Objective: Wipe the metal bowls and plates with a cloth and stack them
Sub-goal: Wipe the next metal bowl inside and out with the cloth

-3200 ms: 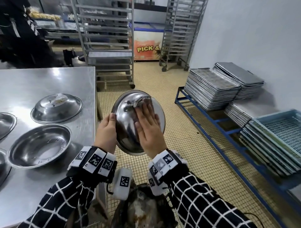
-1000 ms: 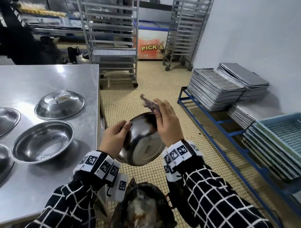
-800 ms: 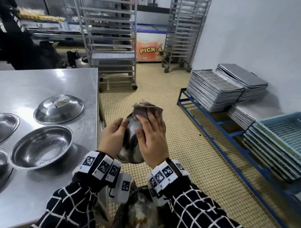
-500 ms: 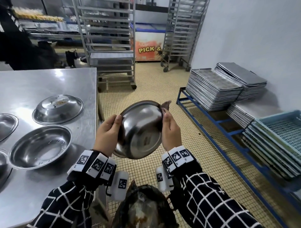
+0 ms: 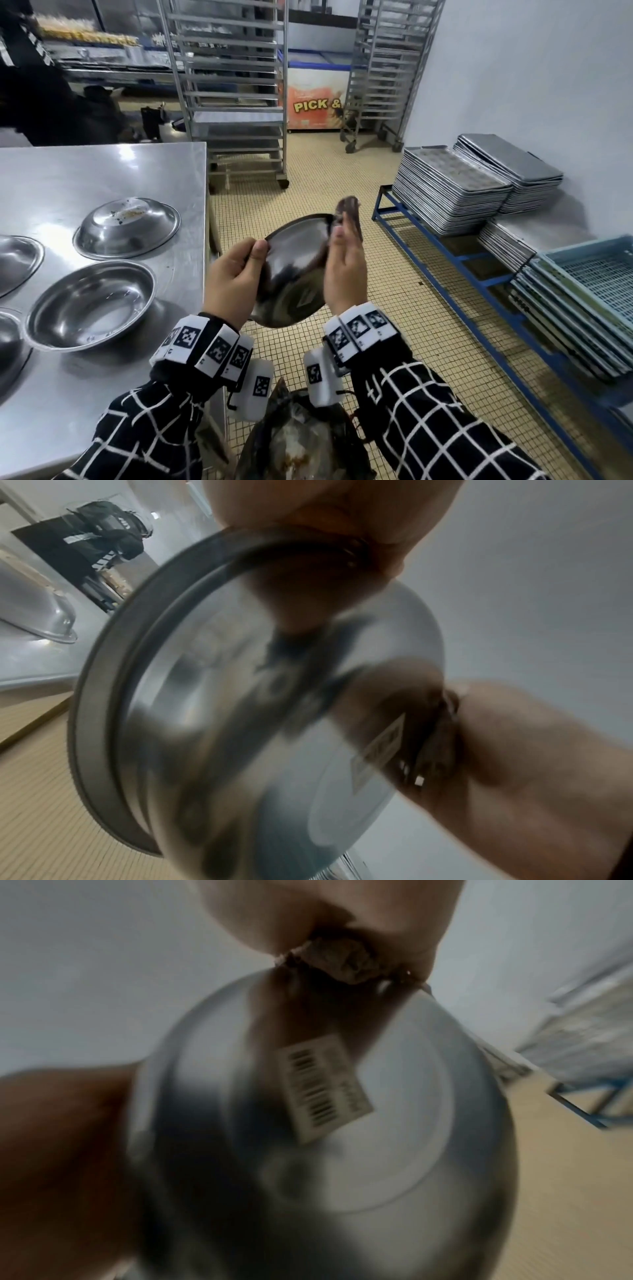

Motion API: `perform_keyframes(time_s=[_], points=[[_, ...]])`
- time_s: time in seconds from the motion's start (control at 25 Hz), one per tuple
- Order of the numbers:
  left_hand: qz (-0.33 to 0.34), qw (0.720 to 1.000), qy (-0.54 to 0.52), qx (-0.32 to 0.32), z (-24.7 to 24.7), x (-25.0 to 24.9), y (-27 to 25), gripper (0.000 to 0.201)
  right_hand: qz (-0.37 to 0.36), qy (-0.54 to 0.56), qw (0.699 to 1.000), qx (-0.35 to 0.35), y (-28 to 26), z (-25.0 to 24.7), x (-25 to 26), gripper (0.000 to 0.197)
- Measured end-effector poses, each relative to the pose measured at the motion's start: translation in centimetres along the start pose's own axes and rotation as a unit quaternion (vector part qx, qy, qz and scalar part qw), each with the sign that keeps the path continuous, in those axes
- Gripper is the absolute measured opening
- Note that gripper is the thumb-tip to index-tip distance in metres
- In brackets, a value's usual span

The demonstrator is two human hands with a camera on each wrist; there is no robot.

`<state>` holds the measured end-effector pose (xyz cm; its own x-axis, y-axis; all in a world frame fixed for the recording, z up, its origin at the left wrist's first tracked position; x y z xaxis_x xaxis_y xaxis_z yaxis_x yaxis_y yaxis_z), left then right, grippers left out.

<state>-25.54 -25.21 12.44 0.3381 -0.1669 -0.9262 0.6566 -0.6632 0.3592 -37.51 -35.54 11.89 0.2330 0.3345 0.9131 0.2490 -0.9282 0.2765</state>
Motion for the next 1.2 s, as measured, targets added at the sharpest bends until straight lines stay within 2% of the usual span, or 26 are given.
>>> perform_keyframes(time_s=[0.04, 0.12, 0.2, 0.28, 0.4, 0.52, 0.56, 0.64, 0.72, 0.84, 0.96, 1.12, 1.2], points=[[-0.013, 0.999, -0.032, -0.003, -0.3, 0.2, 0.1, 0.026, 0.079, 0.076, 0.994, -0.009, 0.5, -0.5, -1.1, 0.05], [-0.044, 0.995, -0.091, -0.013, -0.4, 0.7, 0.1, 0.027, 0.208, 0.221, 0.953, -0.012, 1.0, -1.3, -3.9, 0.049], [-0.061, 0.991, -0.112, -0.029, -0.6, 1.4, 0.1, 0.027, 0.241, 0.299, 0.923, -0.012, 0.6, -1.2, -6.6, 0.042], [-0.057, 0.992, -0.106, -0.025, -0.8, 2.5, 0.1, 0.026, 0.233, 0.283, 0.929, -0.045, 0.3, -1.4, -7.6, 0.027], [-0.048, 0.995, -0.085, 0.022, -1.3, 4.2, 0.2, 0.027, 0.185, 0.173, 0.965, -0.064, 0.7, -3.0, -7.0, 0.025], [-0.059, 0.993, -0.066, 0.083, -0.9, 4.5, 0.2, 0.037, 0.031, 0.032, 0.999, 0.031, 1.6, -5.0, -4.4, 0.029], [-0.067, 0.99, -0.062, 0.11, -0.5, 4.2, 0.2, 0.033, -0.026, -0.028, 0.996, 0.075, 1.9, -5.1, -3.4, 0.029], [-0.074, 0.985, -0.033, 0.151, 0.3, 3.6, -0.1, 0.021, -0.129, -0.135, 0.971, 0.146, 2.4, -4.7, -2.3, 0.028], [-0.056, 0.984, 0.032, 0.166, 1.0, 2.8, -0.4, 0.013, -0.188, -0.191, 0.949, 0.164, 2.3, -4.1, -1.9, 0.027], [-0.017, 0.988, 0.11, 0.105, 1.5, 2.2, -0.5, 0.025, -0.207, -0.153, 0.962, 0.094, 1.1, -3.3, -1.5, 0.023], [-0.022, 0.991, 0.116, 0.055, 1.7, 2.1, -0.1, 0.027, -0.225, -0.098, 0.969, 0.024, -1.0, -2.5, -1.3, 0.033], [-0.013, 0.991, 0.137, 0.008, 1.7, 1.4, 0.4, 0.031, -0.275, -0.221, 0.935, 0.043, -3.6, -0.9, -1.0, 0.046], [-0.004, 0.99, 0.138, 0.004, 1.7, 1.0, 0.6, 0.033, -0.242, -0.206, 0.948, 0.029, -3.1, -1.0, -1.1, 0.051]])
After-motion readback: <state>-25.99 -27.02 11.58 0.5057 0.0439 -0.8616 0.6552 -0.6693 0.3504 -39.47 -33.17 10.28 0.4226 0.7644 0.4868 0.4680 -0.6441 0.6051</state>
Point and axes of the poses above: each hand's wrist, its own y-axis towards the middle knuckle, its own z-axis out of the palm, x = y × z, the point moved 2 cm from there along y, towards the middle knuckle, and after that the axes turned 1 degree about y, right-handed, at the moved point
